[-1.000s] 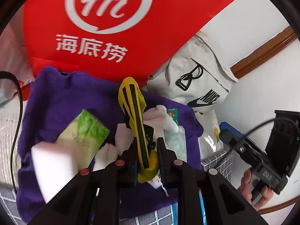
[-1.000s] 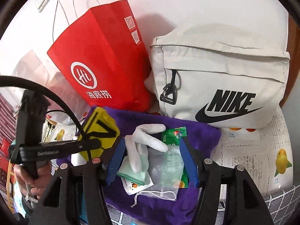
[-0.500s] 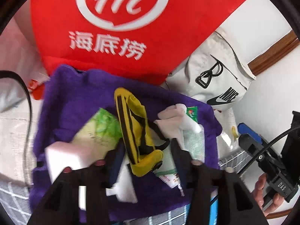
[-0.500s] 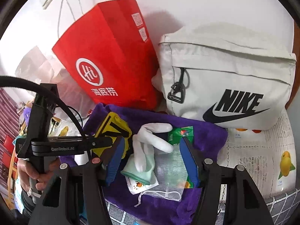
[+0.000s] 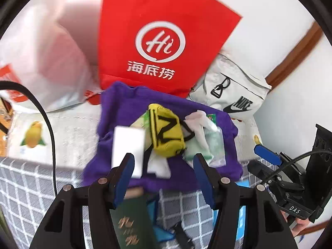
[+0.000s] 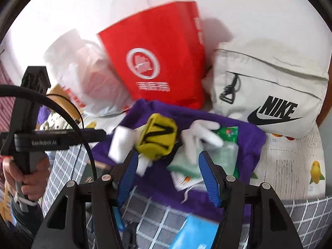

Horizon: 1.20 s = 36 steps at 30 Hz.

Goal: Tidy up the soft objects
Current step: 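Move both tools down toward the black watch strap pieces on the bed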

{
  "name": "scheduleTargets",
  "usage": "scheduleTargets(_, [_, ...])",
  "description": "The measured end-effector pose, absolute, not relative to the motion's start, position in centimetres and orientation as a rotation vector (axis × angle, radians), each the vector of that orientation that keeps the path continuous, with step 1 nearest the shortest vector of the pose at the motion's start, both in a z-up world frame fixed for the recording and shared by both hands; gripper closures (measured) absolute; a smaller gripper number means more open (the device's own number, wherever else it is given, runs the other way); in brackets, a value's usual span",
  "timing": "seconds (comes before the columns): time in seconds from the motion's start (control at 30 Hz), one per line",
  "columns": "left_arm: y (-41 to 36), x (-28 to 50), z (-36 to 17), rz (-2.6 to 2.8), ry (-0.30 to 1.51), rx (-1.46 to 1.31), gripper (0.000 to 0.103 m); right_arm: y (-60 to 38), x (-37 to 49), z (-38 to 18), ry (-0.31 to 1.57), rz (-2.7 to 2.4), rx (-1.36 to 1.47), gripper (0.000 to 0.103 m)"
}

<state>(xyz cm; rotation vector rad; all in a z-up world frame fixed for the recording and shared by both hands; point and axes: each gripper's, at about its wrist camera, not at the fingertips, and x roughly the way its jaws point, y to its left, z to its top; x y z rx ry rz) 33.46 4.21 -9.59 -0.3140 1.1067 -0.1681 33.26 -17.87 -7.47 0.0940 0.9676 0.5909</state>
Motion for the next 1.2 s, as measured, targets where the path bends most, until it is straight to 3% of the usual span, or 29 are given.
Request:
scheduleTargets(0.3, [6.9, 22.3, -7.3, -0.037, 0.983, -0.196, 0.044, -16.5, 23.1, -9.0, 1.013, 0.638, 0.02, 0.043])
scheduleTargets(0.5, [8.0, 15.7, -9.3, -0.072, 0.999, -0.306, 0.043, -15.3, 16.7, -12.4, 1.092, 0.65, 0.005, 0.057])
scheduleTargets(0.93, [8.6, 9.6, -11.9, -0.12, 1.043, -0.405, 0.044, -11.3, 11.6, -18.6, 1.137, 0.546, -0.23, 0.063])
scheduleTargets(1.03, [8.5, 8.9, -12.1, -0.13, 1.05, -0.406, 0.044, -10.8, 10.7, -18.6, 1.063, 0.527, -0.245, 0.081])
scheduleTargets(1.2, [8.3, 8.5, -12.2, -0.133, 1.06, -0.416, 0.044, -12.1, 10.4, -17.9, 1.086, 0.538, -0.161, 0.082])
